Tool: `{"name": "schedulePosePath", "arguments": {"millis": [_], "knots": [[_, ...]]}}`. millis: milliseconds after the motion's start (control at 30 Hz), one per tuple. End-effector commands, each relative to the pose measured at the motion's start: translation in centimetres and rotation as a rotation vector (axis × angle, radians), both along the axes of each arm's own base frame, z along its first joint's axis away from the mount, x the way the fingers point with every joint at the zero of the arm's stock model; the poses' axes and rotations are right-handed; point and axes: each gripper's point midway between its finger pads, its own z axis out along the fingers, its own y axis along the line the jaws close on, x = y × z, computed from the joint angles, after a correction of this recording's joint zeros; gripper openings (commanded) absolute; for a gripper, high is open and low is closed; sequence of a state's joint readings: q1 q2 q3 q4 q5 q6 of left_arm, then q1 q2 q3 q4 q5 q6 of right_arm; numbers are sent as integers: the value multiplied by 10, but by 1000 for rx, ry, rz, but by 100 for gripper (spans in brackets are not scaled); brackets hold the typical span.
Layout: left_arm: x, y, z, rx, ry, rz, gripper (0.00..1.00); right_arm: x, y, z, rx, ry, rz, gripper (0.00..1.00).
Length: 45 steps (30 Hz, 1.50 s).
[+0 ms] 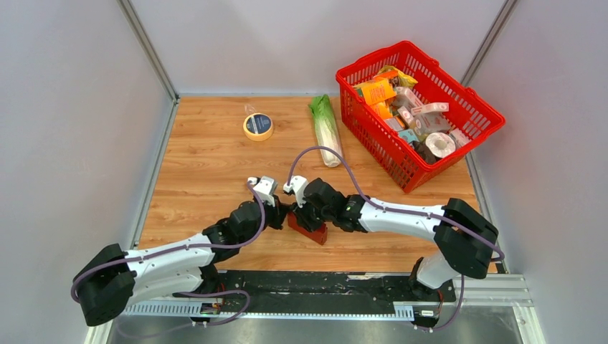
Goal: Fold the paper box
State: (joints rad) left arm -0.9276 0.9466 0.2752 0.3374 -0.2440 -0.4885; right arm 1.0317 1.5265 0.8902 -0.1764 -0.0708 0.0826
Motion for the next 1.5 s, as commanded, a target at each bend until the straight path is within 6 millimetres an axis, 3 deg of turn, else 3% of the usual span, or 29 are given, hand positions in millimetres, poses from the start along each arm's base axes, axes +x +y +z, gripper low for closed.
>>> {"name": "schedulePosePath", "arguments": {"millis": [0,333,667,967,1233,1467], "knots": [[-10,7,-24,56,69,28,0,20,8,17,71,-124,-73,29],[-14,17,-44,93,86,99,0,23,0,16,59,-177,-82,31],[-18,20,-41,61,56,93,0,17,-11,17,27,-149,-101,48],[-21,14,-43,97,55,83,0,20,-9,13,12,-147,-115,50],[-19,14,-46,157,68,130,0,21,-12,27,25,-132,-157,60],[-18,16,-44,178,59,157,0,17,-36,39,7,-78,-244,70]]}}
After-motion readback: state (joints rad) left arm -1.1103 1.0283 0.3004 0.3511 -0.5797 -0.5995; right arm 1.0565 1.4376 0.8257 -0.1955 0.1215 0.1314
